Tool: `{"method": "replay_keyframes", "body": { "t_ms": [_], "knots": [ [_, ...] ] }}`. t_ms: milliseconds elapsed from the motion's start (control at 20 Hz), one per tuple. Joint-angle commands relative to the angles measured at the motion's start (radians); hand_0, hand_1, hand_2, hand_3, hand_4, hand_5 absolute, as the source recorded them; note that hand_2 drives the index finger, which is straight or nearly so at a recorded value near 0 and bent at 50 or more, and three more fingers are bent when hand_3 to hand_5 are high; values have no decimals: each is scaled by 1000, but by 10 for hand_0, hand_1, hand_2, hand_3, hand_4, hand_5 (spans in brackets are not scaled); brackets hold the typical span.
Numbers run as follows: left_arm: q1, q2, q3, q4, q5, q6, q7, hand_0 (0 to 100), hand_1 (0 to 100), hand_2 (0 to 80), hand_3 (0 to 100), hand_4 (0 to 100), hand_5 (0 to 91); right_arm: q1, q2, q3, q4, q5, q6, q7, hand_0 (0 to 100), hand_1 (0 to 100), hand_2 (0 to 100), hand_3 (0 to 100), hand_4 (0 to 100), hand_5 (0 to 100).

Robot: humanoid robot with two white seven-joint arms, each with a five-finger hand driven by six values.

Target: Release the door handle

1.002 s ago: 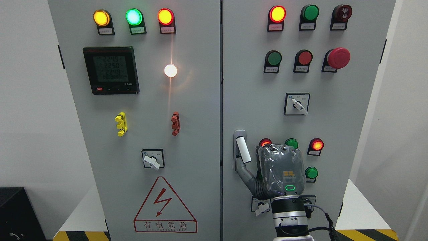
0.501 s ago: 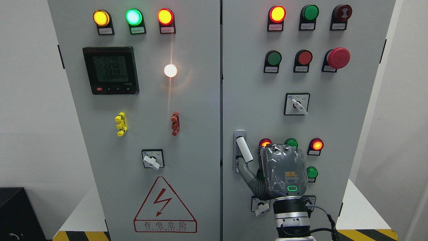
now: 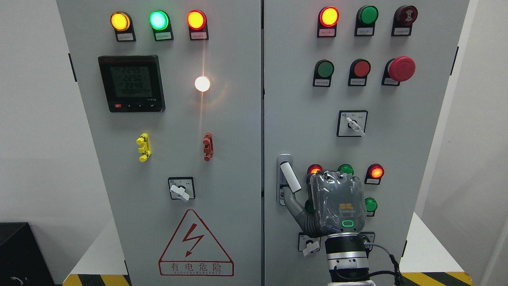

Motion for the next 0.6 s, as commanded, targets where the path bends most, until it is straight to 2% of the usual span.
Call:
{"method": "replay_keyframes", "body": {
  "t_ms": [0, 551],
  "knots": [
    [-26, 0, 0, 29, -1, 0, 0, 120, 556, 0, 0, 0, 0, 0, 0, -7, -2, 0, 1, 4, 435, 405, 963, 1000, 1000, 1000],
    [-26, 0, 0, 29, 1, 0, 0, 120, 556, 0, 0, 0, 0, 0, 0, -13, -2, 0, 1, 4, 427, 416, 962, 1000, 1000, 1000]
  ]
}}
